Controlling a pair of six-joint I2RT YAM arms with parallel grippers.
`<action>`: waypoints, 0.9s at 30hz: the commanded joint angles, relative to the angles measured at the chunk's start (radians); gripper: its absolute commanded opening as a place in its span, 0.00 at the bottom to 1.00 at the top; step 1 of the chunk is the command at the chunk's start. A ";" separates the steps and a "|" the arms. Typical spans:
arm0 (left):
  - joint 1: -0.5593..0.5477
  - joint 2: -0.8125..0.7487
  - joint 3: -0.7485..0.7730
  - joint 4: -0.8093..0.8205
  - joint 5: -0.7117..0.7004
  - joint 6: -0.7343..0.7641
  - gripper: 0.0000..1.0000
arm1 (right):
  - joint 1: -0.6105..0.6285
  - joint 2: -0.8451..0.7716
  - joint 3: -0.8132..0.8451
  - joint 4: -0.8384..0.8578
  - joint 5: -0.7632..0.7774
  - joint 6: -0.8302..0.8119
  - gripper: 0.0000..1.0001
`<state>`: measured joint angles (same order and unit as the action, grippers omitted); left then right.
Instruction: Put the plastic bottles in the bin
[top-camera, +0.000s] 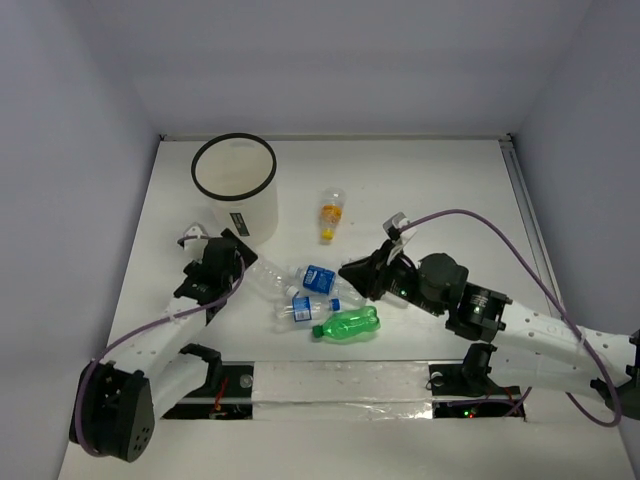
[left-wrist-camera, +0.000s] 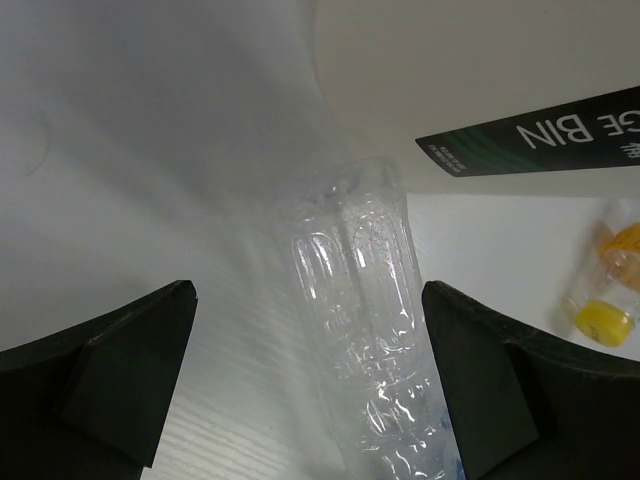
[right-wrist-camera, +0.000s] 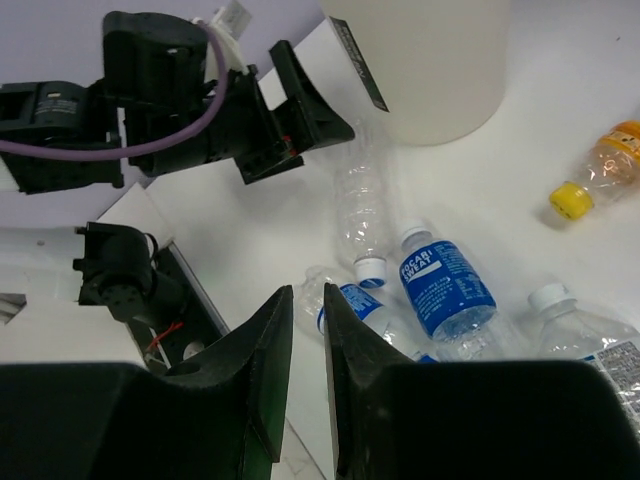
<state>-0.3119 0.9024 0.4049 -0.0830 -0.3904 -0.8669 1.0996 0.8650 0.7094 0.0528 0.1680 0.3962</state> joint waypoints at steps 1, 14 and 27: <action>0.008 0.065 0.022 0.152 0.070 0.080 0.96 | -0.006 0.011 0.001 0.079 -0.061 -0.003 0.24; 0.028 0.254 0.011 0.302 0.094 0.086 0.85 | -0.006 0.068 0.012 0.093 -0.131 0.003 0.24; 0.039 0.063 -0.021 0.177 -0.001 0.075 0.57 | -0.006 0.069 0.004 0.074 -0.127 0.001 0.24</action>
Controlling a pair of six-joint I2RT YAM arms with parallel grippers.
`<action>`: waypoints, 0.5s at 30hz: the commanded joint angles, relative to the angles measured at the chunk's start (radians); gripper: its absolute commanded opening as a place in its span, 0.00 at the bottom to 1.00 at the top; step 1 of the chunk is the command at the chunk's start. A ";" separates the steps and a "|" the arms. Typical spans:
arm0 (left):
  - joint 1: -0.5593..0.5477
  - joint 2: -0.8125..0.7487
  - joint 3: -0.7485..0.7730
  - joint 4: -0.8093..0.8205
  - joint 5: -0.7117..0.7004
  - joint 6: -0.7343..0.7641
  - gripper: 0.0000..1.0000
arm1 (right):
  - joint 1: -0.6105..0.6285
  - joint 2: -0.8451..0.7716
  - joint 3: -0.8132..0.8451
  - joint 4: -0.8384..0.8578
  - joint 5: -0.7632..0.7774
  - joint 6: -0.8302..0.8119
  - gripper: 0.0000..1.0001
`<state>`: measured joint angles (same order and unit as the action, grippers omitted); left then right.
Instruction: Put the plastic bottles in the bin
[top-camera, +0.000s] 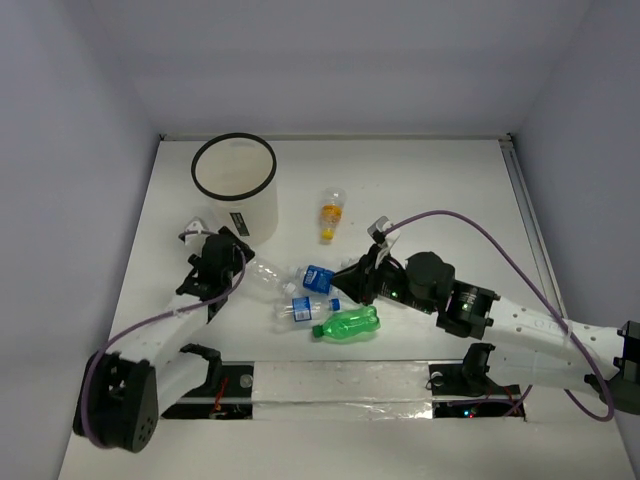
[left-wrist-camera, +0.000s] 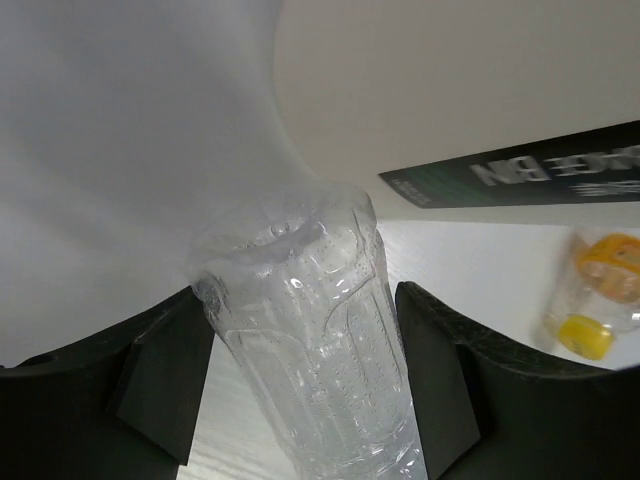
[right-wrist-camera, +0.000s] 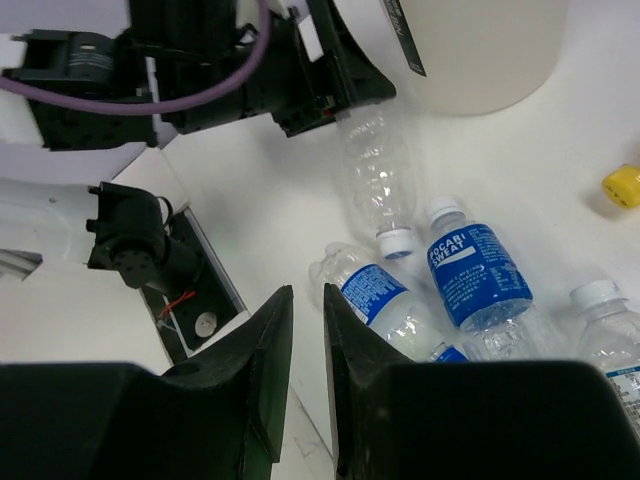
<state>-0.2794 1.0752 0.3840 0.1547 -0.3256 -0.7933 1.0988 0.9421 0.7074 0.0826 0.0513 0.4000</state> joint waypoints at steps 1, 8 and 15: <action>0.006 -0.188 0.013 -0.090 -0.078 0.003 0.55 | -0.005 -0.006 0.001 0.049 -0.014 -0.003 0.24; -0.003 -0.475 0.144 -0.332 -0.109 0.037 0.48 | -0.005 0.001 -0.008 0.068 -0.011 0.005 0.24; -0.003 -0.503 0.472 -0.474 -0.041 0.185 0.47 | -0.005 -0.003 -0.003 0.068 -0.002 0.003 0.24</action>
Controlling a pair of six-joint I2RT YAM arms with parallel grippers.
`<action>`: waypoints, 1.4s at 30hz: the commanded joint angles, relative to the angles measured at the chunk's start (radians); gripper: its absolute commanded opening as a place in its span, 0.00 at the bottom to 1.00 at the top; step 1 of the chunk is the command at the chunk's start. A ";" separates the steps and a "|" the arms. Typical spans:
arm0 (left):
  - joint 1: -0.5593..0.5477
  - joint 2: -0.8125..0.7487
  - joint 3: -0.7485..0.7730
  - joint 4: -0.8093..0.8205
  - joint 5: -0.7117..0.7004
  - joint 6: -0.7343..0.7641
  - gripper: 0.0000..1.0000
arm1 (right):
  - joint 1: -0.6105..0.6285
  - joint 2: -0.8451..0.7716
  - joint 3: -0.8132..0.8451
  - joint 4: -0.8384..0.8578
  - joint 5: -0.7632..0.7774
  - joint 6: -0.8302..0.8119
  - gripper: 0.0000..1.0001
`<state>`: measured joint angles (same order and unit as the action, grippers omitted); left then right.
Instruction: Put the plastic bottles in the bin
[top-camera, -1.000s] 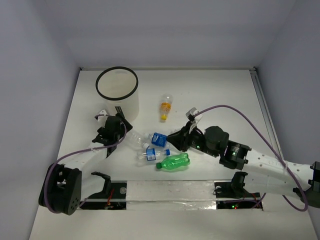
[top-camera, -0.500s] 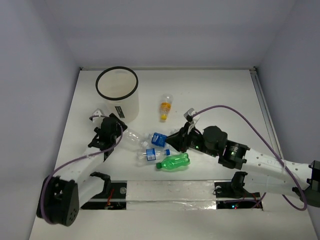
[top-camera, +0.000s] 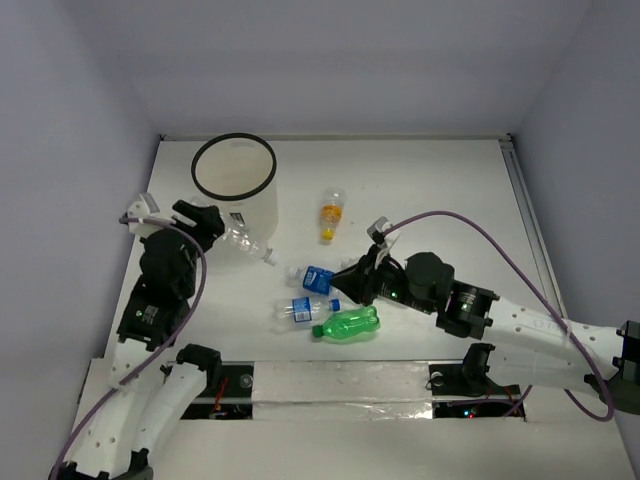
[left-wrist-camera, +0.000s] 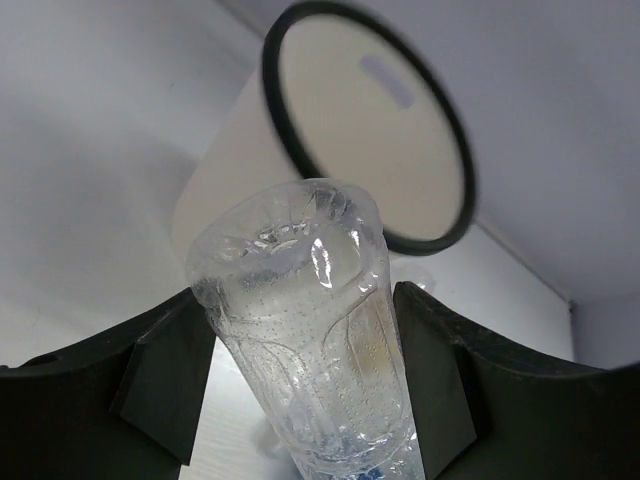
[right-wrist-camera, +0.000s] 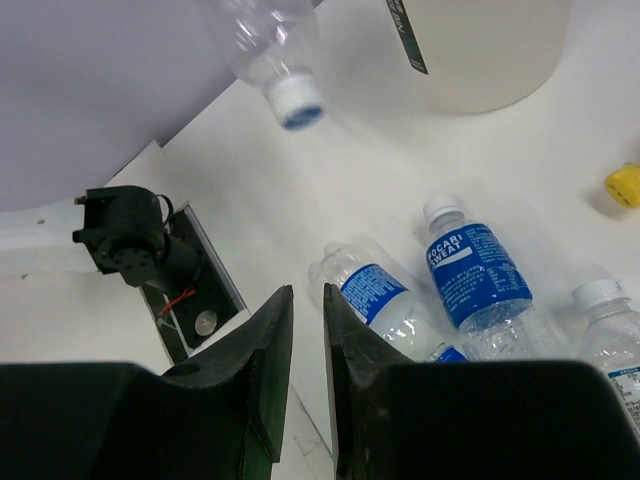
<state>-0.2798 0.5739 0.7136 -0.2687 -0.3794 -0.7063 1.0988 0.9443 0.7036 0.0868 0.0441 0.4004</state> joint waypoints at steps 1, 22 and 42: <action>-0.002 0.033 0.247 -0.049 0.013 0.122 0.47 | -0.005 0.002 -0.003 0.068 0.002 0.005 0.24; -0.002 0.748 0.764 0.350 -0.355 0.686 0.47 | -0.005 0.122 0.039 0.016 0.022 0.011 0.24; -0.035 0.888 0.491 0.759 -0.325 0.873 0.53 | -0.152 0.677 0.473 -0.344 -0.068 -0.192 0.76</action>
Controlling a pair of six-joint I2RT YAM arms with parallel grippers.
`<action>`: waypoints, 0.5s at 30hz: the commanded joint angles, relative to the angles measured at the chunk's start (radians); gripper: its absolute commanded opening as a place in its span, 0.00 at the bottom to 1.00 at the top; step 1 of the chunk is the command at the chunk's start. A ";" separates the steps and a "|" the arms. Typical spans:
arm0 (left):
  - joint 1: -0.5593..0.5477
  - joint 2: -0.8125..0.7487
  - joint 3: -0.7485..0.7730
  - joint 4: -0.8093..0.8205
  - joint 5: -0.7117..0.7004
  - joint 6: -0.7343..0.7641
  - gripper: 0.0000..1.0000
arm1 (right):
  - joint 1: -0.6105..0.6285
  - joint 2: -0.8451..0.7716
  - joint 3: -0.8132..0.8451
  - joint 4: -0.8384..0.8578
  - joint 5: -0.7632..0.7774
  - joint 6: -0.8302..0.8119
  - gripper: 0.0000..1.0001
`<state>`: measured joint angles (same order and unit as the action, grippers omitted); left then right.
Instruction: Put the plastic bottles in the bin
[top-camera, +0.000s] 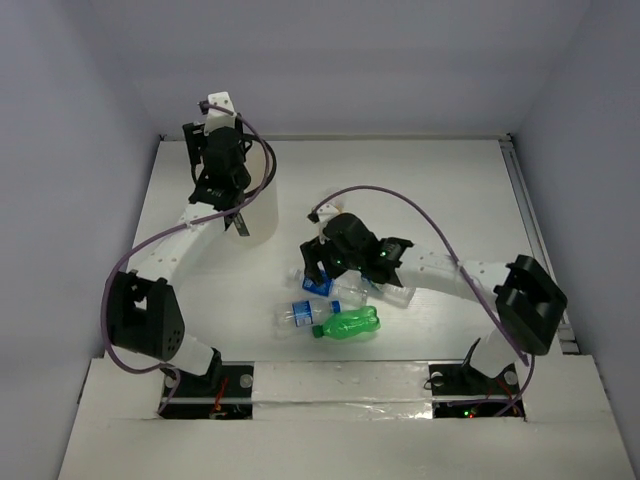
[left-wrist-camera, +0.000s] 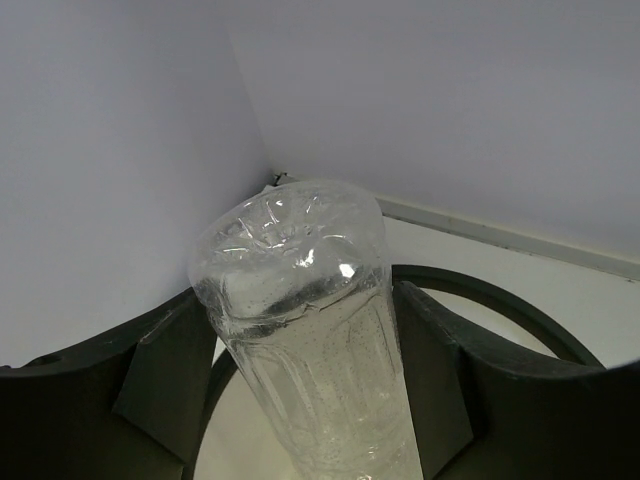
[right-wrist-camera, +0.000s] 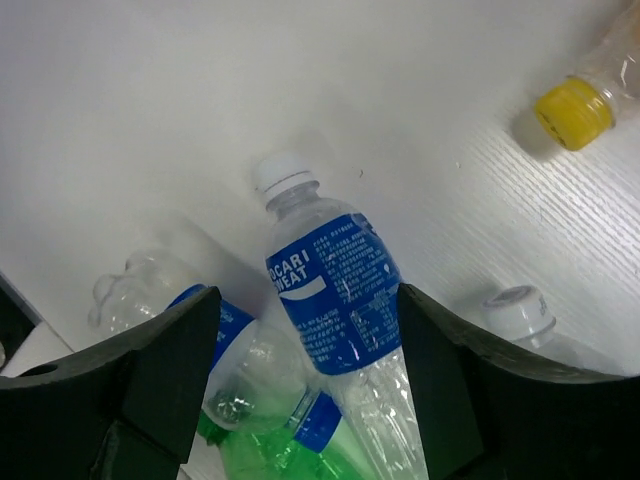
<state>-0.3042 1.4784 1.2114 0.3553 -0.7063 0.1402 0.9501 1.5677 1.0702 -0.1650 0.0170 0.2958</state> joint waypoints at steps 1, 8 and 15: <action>-0.021 -0.013 -0.016 0.142 0.002 0.030 0.54 | -0.004 0.080 0.152 -0.128 -0.045 -0.112 0.77; -0.021 0.002 -0.068 0.185 -0.016 0.044 0.65 | -0.004 0.232 0.246 -0.226 -0.098 -0.175 0.80; -0.021 0.019 -0.064 0.176 -0.025 0.045 0.77 | -0.004 0.316 0.301 -0.286 -0.101 -0.215 0.82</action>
<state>-0.3252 1.4971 1.1301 0.4797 -0.7147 0.1791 0.9501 1.8744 1.3060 -0.4049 -0.0616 0.1226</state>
